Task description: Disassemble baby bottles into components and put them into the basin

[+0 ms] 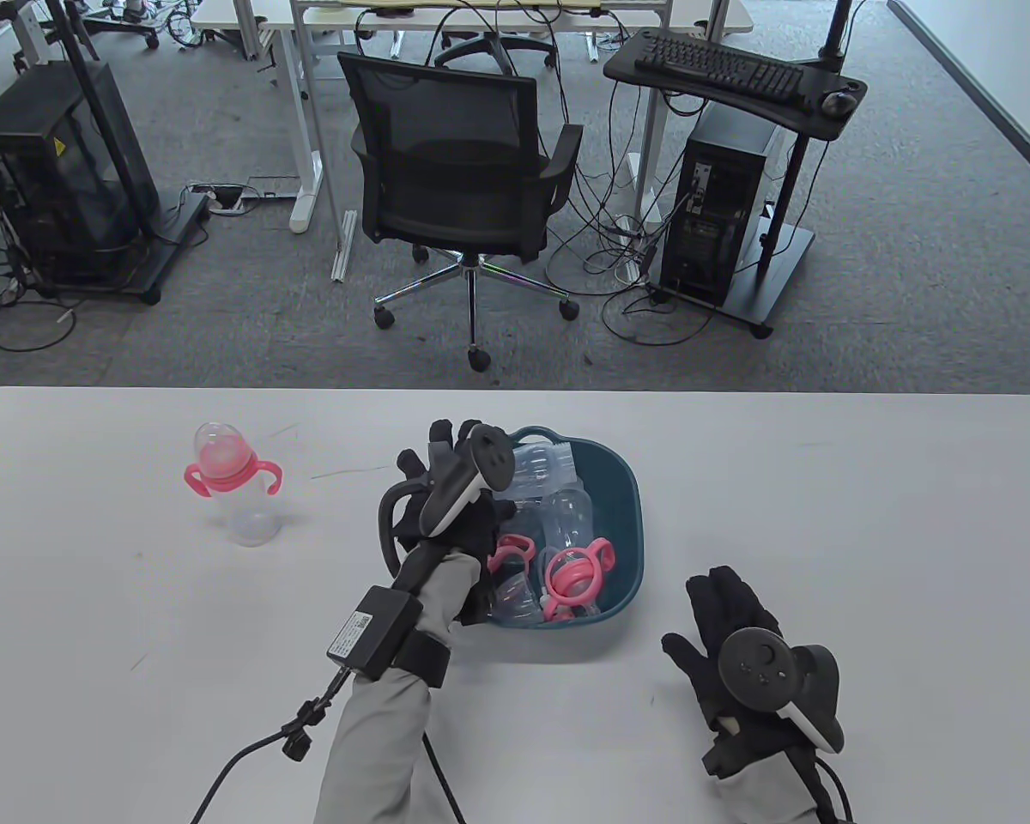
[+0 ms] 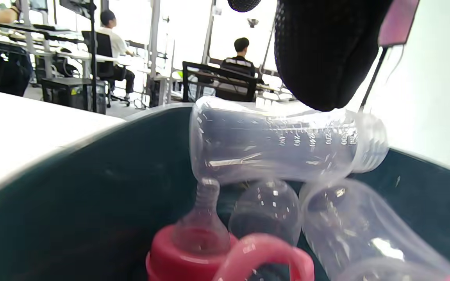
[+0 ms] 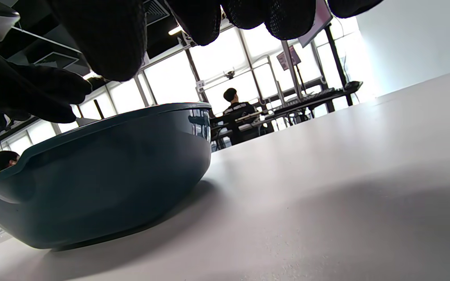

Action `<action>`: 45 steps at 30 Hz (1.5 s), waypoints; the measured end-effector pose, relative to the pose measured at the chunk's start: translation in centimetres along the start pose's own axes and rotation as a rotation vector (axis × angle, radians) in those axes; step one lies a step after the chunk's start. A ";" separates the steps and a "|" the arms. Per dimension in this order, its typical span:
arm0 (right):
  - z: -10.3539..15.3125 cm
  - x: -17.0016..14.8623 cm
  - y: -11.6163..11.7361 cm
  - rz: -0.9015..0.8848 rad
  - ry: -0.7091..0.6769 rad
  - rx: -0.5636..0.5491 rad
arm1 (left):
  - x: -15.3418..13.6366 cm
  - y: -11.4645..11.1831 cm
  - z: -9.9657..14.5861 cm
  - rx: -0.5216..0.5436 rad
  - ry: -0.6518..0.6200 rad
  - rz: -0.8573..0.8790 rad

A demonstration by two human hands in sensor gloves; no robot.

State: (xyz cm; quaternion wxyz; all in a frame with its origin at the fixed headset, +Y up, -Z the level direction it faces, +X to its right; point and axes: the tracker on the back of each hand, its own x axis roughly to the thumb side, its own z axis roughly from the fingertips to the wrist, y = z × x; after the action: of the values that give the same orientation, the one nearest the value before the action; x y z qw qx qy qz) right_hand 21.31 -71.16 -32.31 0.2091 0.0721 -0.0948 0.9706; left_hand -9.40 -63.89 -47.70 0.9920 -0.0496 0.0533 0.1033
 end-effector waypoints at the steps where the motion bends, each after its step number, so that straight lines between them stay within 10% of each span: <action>1: 0.0 0.0 0.0 0.000 0.000 0.000 | -0.4 0.6 0.3 0.021 0.002 0.002; 15: 0.0 0.0 0.1 -0.013 -0.003 -0.004 | -10.9 6.8 2.5 0.196 0.264 0.040; 28: 0.1 -0.4 -0.1 0.001 0.021 -0.004 | -19.7 6.0 1.1 0.215 0.436 0.022; 45: 0.0 -1.2 -0.4 0.011 0.056 -0.014 | -23.4 4.9 -3.1 0.142 0.533 0.115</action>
State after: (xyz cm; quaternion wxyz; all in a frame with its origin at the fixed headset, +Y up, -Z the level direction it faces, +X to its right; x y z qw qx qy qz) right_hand 22.55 -71.33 -32.47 0.2068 0.0430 -0.0959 0.9727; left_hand -33.50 -64.13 -48.52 0.9365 -0.0024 0.3220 0.1385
